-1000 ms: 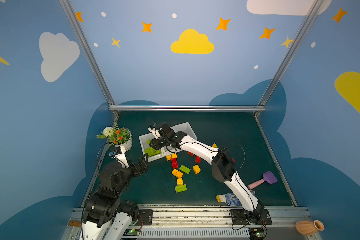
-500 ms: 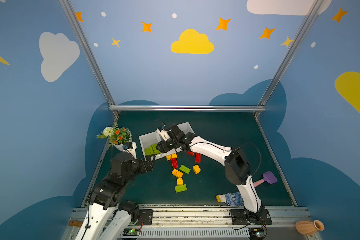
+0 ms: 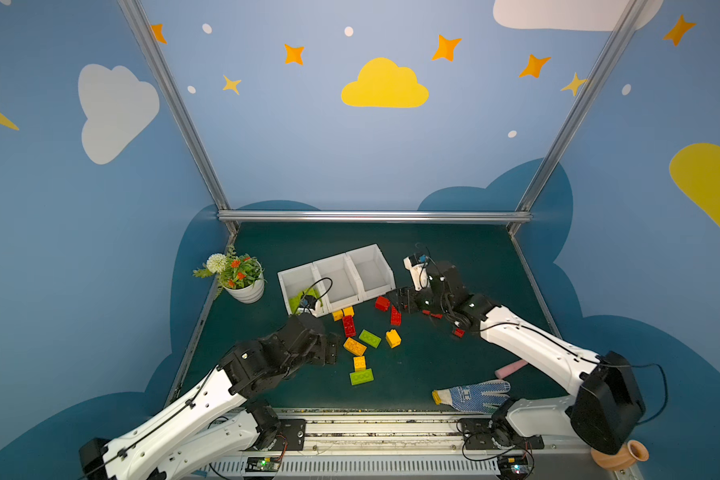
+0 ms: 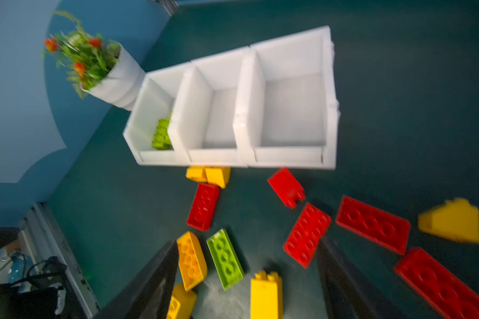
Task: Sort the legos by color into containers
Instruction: 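Withdraw the right arm while the left gripper reaches to a lime-green brick, then close the left gripper on the lime-green brick and lift it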
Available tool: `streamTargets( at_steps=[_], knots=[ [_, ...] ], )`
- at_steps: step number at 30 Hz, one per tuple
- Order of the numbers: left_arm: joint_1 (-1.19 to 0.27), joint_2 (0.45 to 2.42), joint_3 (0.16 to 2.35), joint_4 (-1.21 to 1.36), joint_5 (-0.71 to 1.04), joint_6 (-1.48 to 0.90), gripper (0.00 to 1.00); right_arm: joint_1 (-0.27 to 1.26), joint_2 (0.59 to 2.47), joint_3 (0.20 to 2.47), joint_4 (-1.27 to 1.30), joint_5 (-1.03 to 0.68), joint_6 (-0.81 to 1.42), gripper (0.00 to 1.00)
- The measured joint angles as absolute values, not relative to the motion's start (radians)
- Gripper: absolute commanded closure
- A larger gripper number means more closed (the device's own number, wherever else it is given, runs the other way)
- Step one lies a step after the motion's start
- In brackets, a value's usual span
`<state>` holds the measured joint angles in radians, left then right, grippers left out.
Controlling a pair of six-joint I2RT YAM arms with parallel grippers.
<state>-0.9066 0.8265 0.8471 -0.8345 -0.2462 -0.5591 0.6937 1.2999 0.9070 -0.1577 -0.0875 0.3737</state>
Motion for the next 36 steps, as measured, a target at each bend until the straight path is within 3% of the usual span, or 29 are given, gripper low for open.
streamTargets(
  at_steps=[2, 5, 17, 29, 36],
  knots=[
    [-0.987, 0.883, 0.847, -0.839, -0.295, -0.620, 0.00, 0.687, 1.230, 0.817, -0.162, -0.049, 0.400, 0.16],
    [-1.061, 0.974, 0.847, -0.841, -0.340, -0.715, 0.00, 0.679, 1.135, 0.711, -0.168, 0.030, 0.440, 0.11],
    [-1.151, 1.108, 0.756, -0.762, -0.390, -1.055, 0.01, 0.593, 0.833, 0.484, -0.207, 0.316, 0.574, 0.06],
    [-1.227, 1.394, 0.826, -0.688, -0.392, -1.220, 0.01, 0.564, 0.845, 0.450, -0.205, 0.355, 0.607, 0.06],
    [-1.226, 1.589, 0.905, -0.653, -0.361, -1.248, 0.07, 0.553, 0.836, 0.448, -0.205, 0.350, 0.606, 0.06]
  ],
)
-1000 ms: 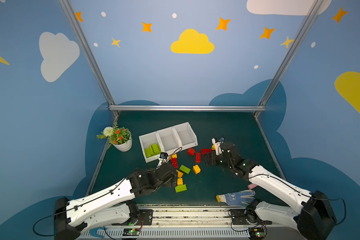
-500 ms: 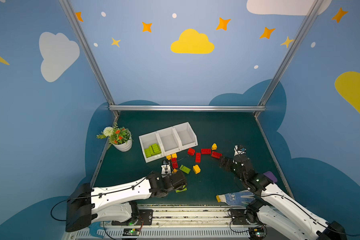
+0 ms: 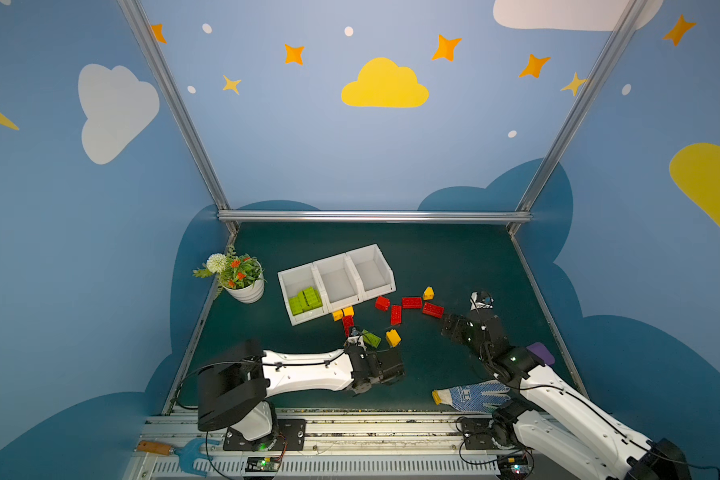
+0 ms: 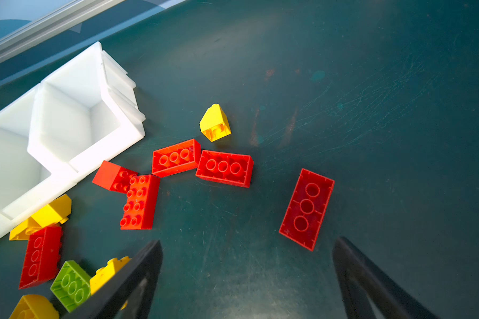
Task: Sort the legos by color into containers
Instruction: 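Close the left gripper on the lime-green brick and lift it, then carry the brick with the left gripper into the compartment nearest the plant and release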
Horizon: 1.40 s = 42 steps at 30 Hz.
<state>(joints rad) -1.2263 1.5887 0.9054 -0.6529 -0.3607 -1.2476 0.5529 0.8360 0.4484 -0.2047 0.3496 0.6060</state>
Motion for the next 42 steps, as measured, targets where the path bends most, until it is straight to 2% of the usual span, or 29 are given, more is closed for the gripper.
streamTargets(
  at_steps=[11, 14, 19, 21, 31, 42],
  knots=[
    [-1.228, 1.676, 0.921, -0.617, -0.298, -1.279, 0.19, 0.552, 0.824, 0.448, -0.205, 0.347, 0.605, 0.06],
    [-1.232, 1.677, 0.917, -0.612, -0.296, -1.290, 0.26, 0.552, 0.824, 0.448, -0.205, 0.347, 0.605, 0.06],
    [-1.234, 1.676, 0.913, -0.616, -0.301, -1.303, 0.45, 0.552, 0.824, 0.448, -0.205, 0.345, 0.605, 0.06],
    [-1.234, 1.674, 0.913, -0.616, -0.302, -1.305, 0.48, 0.552, 0.824, 0.448, -0.205, 0.342, 0.605, 0.06],
    [-1.222, 1.640, 0.913, -0.649, -0.310, -1.289, 0.50, 0.552, 0.828, 0.448, -0.205, 0.328, 0.604, 0.07],
    [-1.040, 1.364, 0.967, -0.740, -0.353, -1.135, 0.50, 0.552, 0.857, 0.448, -0.193, 0.289, 0.603, 0.07]
  ],
)
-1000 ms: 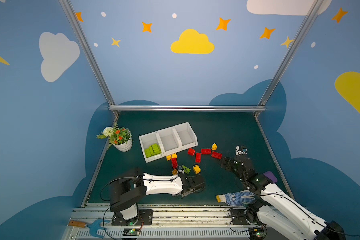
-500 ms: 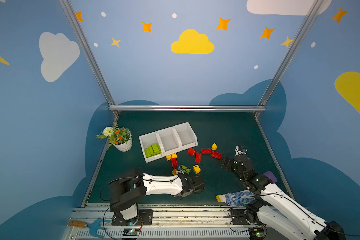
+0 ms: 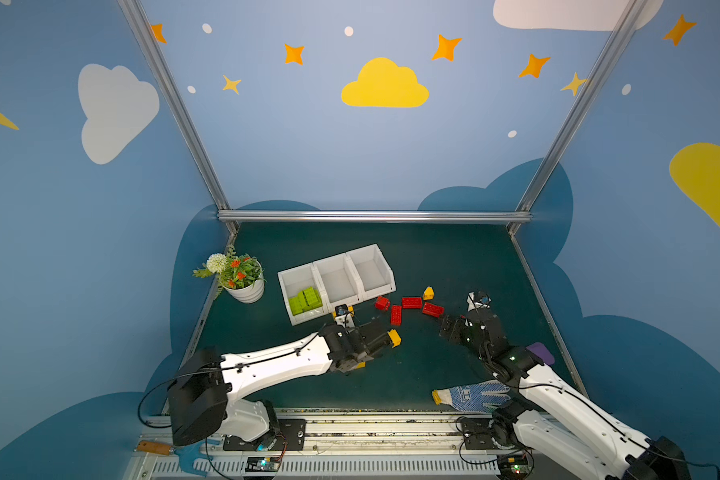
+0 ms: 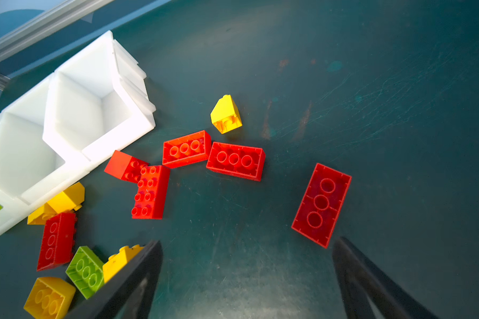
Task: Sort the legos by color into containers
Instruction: 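Carry the brick with the left gripper into the compartment nearest the plant and release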
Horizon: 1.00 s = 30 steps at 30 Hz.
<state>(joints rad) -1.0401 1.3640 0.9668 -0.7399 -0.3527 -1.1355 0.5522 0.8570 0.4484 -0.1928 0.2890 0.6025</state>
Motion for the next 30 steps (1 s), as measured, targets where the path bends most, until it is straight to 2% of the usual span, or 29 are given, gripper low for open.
streamTargets(
  at_steps=[6, 13, 23, 30],
  knots=[
    [-0.855, 1.266, 0.986, -0.757, -0.346, -1.003, 0.50, 0.552, 0.880, 0.448, -0.184, 0.261, 0.602, 0.07],
    [-0.599, 1.261, 1.028, -0.768, -0.299, -0.870, 0.50, 0.552, 0.890, 0.448, -0.168, 0.210, 0.598, 0.07],
    [-0.359, 1.421, 1.137, -0.754, -0.234, -0.758, 0.50, 0.552, 0.912, 0.448, -0.147, 0.154, 0.582, 0.07],
    [-0.272, 1.566, 1.251, -0.757, -0.180, -0.718, 0.49, 0.552, 0.914, 0.448, -0.122, 0.123, 0.560, 0.07]
  ],
)
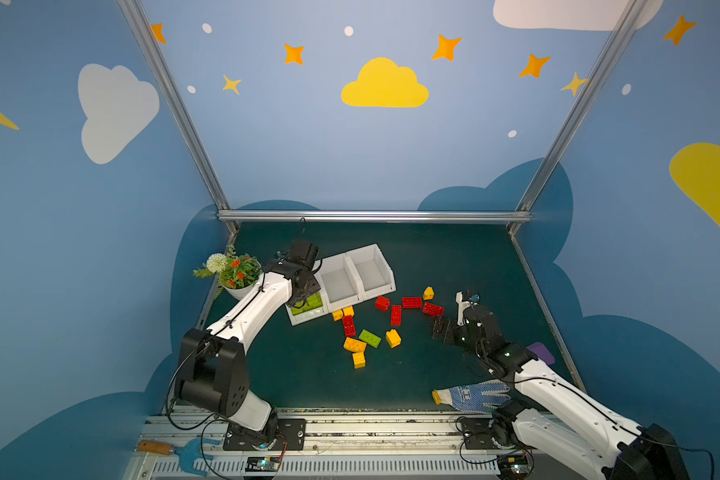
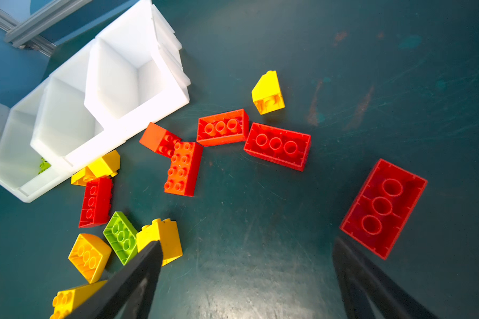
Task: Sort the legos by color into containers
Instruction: 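Carry the brick with the left gripper into the compartment nearest the plant and release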
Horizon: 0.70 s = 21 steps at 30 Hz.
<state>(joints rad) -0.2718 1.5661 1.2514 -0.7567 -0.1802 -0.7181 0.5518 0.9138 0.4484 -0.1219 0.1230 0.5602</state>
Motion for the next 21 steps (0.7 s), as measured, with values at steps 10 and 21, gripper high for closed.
streamTargets(
  at_steps=[10, 21],
  knots=[
    [-0.219, 1.752, 1.408, -0.770, -0.155, -0.672, 0.44, 0.551, 0.945, 0.448, -0.113, 0.113, 0.529, 0.07],
    [-0.204, 1.801, 1.455, -0.812, -0.152, -0.636, 0.12, 0.551, 0.944, 0.448, -0.097, 0.100, 0.482, 0.07]
  ],
)
